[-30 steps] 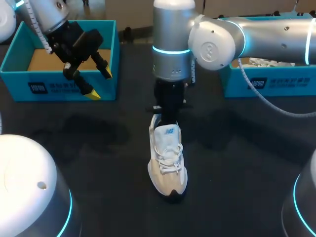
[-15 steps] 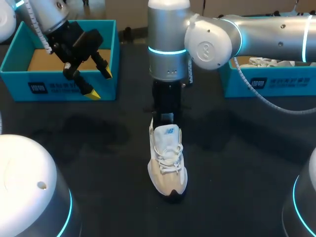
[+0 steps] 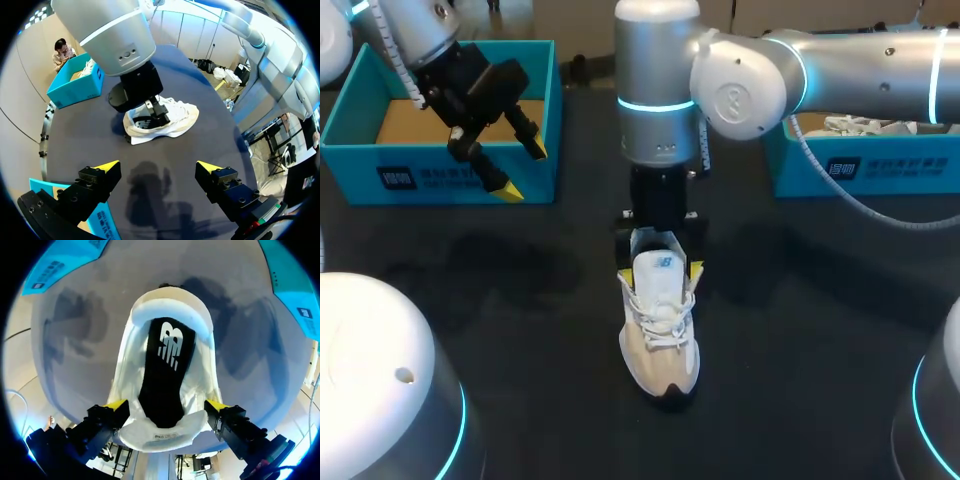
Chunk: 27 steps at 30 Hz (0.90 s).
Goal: Take the shoe out of the shoebox, open the shoe tongue, remove and reinsert the insole, then place the shoe into the shoebox
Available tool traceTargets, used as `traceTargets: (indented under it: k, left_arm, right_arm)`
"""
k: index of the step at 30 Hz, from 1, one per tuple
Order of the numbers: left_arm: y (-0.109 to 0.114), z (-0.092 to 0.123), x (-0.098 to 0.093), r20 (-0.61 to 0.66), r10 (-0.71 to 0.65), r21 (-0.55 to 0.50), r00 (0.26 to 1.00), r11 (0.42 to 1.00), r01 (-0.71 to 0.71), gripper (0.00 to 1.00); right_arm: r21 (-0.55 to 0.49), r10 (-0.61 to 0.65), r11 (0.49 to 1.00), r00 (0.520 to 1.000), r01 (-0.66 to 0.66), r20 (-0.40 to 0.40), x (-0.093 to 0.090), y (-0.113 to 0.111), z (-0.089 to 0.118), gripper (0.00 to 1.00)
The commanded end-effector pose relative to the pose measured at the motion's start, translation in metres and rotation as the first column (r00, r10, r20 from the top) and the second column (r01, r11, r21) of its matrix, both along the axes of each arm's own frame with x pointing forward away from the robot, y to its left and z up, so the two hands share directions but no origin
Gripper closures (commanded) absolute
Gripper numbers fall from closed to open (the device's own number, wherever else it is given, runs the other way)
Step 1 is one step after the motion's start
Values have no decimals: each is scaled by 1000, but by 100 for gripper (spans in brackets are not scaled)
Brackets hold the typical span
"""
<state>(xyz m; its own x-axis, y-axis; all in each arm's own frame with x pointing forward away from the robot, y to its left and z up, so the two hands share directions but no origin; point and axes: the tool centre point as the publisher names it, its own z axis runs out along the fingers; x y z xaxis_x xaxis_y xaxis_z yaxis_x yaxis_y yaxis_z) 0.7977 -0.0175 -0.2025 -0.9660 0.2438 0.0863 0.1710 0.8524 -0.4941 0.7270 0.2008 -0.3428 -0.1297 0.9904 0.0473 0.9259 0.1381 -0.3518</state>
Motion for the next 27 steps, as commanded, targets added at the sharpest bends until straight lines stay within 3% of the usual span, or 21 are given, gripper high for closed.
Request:
traceTargets:
  k: [1,14,24,25,27]
  left_arm:
    - [1,0,0,0,-1,3,1000,1000,1,0]
    - [1,0,0,0,-1,3,1000,1000,1,0]
    - [1,0,0,0,-1,3,1000,1000,1,0]
    - [1,0,0,0,-1,3,1000,1000,1,0]
    - [1,0,0,0,-1,3,1000,1000,1,0]
  right_arm:
    - [-17,-14,1000,1000,14,0,-1,2,5,0]
    - [-48,-49,998,998,51,41,-20,10,40,0]
    - [-49,-90,994,993,93,72,-48,18,56,0]
    - [-49,-93,994,993,97,75,-50,19,58,6]
    - [-59,-102,993,991,107,83,-55,18,60,47]
